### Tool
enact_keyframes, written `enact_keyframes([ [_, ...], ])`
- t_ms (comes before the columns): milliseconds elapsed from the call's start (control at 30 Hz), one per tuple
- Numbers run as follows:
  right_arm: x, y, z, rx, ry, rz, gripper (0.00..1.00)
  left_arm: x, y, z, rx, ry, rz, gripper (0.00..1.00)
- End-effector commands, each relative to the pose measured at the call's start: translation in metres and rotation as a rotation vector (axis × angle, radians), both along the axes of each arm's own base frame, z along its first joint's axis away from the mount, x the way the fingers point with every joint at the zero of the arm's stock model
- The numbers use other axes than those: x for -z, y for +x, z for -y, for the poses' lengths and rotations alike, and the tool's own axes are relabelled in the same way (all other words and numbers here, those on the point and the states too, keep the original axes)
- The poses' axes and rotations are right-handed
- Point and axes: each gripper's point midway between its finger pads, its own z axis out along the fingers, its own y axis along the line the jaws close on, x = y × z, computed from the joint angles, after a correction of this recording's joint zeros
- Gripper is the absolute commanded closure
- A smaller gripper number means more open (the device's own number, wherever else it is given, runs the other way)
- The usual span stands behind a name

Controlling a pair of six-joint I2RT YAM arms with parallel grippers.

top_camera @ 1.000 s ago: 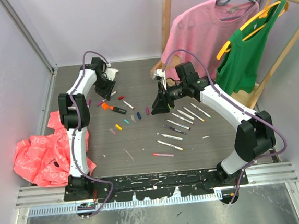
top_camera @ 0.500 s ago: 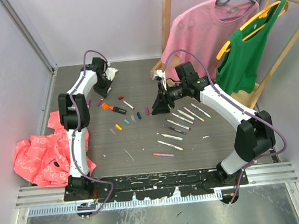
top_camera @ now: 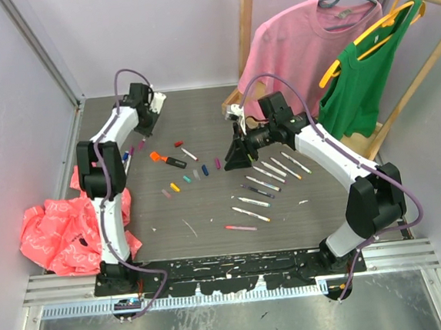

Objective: Open the pen caps
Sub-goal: Pick up the pen from the center of the board, then open the pen cap from the pen.

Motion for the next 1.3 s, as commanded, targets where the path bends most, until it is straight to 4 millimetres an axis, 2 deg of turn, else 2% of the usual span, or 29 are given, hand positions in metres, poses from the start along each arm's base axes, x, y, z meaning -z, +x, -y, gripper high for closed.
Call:
enact_keyframes([
  [0,-0.015,0.003,0.001,-0.026,0.023,0.093,0.52,-0.105,0.020,0.018,-0.034,-0.158,0.271,1.00],
  [133,-0.020,-0.002,0.004,-0.053,0.028,0.148,0.52,-0.140,0.001,0.046,-0.095,-0.376,0.299,1.00],
  [233,-0.026,-0.009,0.006,-0.090,0.045,0.188,0.53,-0.165,-0.026,0.082,-0.149,-0.654,0.288,1.00],
  [333,-0.028,-0.013,0.008,-0.111,0.048,0.247,0.52,-0.171,-0.061,0.117,-0.168,-0.900,0.239,1.00],
  [433,-0.023,-0.017,0.014,-0.143,0.040,0.352,0.52,-0.173,-0.105,0.155,-0.115,-1.120,0.127,1.00],
  [533,-0.018,-0.029,0.022,-0.204,0.045,0.510,0.51,-0.168,-0.152,0.178,-0.072,-1.237,-0.021,1.00],
  [600,-0.015,-0.037,0.028,-0.254,0.051,0.651,0.49,-0.160,-0.183,0.194,-0.037,-1.271,-0.098,1.00],
  [733,-0.001,-0.046,0.039,-0.322,0.030,0.899,0.32,-0.138,-0.240,0.222,0.054,-1.264,-0.244,1.00],
  [833,0.016,-0.051,0.045,-0.387,0.006,1.031,0.23,-0.127,-0.272,0.241,0.124,-1.246,-0.345,1.00],
  [1033,0.041,-0.055,0.045,-0.493,-0.057,1.126,0.23,-0.112,-0.319,0.264,0.256,-1.171,-0.503,1.00],
  [1267,0.073,-0.059,0.036,-0.584,-0.187,1.189,0.28,-0.093,-0.350,0.280,0.328,-1.098,-0.616,1.00],
])
